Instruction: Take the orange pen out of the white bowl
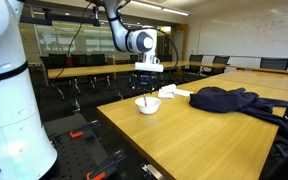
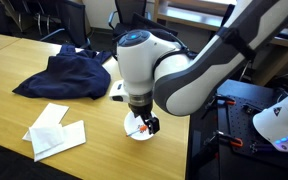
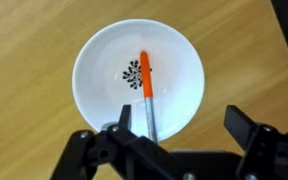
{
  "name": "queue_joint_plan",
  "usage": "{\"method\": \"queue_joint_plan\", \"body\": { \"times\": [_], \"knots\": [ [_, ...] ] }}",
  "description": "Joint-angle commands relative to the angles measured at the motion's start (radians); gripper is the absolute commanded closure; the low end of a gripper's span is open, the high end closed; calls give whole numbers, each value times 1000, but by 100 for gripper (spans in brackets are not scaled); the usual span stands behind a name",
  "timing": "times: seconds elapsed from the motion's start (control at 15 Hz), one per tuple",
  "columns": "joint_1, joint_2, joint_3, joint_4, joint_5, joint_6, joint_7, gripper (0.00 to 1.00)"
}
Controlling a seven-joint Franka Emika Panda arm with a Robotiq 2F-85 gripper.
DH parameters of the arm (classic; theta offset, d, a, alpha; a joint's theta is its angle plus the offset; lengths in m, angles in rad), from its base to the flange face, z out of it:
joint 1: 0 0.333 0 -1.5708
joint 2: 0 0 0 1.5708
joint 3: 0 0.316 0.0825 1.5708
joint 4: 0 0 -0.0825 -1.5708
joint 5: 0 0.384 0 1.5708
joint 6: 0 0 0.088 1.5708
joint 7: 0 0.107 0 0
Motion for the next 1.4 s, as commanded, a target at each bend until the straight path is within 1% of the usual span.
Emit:
{"method": "queue_joint_plan", "body": {
  "times": [0.0,0.27,0.4,0.47,0.53,0.8,0.87,1.0,1.13,1.2,1.27,1.33],
  "knots": [
    [-83,95,59,51,28,66,-111,0],
    [-146,210,97,145,35,42,-163,0],
    [-164,253,116,181,30,31,-186,8],
    [-167,271,124,197,26,21,-187,28],
    [-167,281,126,206,21,21,-185,29],
    [-166,283,126,215,14,23,-166,60],
    [-163,275,125,211,14,25,-160,69],
    [-160,253,126,198,11,23,-153,82],
    [-166,222,141,177,18,22,-158,97],
    [-172,199,153,163,25,22,-166,100],
    [-179,171,166,145,31,25,-176,100],
    [-177,142,169,130,37,24,-166,97]
  ]
}}
